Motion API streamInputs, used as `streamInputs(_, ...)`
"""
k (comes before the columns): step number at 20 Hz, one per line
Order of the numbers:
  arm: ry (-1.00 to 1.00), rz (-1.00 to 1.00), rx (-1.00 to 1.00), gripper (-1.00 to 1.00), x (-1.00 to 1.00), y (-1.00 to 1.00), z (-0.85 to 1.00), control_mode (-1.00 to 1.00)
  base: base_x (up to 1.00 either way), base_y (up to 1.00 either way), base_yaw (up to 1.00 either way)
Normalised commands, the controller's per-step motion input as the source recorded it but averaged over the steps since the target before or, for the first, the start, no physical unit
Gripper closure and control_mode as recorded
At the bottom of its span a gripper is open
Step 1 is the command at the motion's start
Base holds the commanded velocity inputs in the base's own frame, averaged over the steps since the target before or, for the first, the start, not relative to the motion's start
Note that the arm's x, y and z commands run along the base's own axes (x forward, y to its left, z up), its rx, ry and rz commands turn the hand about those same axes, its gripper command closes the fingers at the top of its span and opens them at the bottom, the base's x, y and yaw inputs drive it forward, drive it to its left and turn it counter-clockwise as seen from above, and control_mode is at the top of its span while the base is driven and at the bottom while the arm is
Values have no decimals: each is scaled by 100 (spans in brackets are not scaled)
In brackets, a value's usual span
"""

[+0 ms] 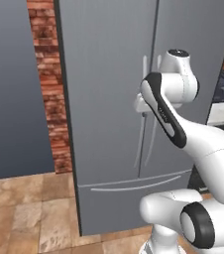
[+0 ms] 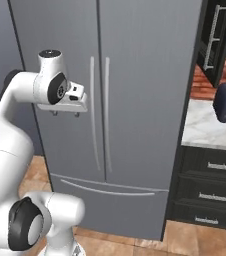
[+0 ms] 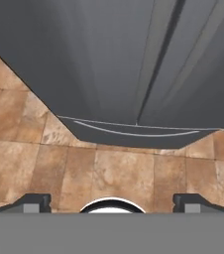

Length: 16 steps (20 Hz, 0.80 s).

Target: There is a bowl on the dining counter. Grab a lemon wedge from the fridge and place it in the bowl. Then get the liquor bottle and glass cup from the cabinet and place them next to the bowl.

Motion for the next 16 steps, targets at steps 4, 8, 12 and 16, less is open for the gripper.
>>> streamInputs(4, 0, 0, 0, -100, 0, 0, 0, 100, -16, -33, 0)
streamInputs(8, 0, 0, 0, -100, 0, 0, 0, 100, 0, -39, 0)
streamInputs(12, -3, 0, 0, -100, 0, -16, 0, -100, 0, -8, 0)
streamInputs(16, -3, 0, 0, -100, 6, -31, 0, -100, 0, 0, 0)
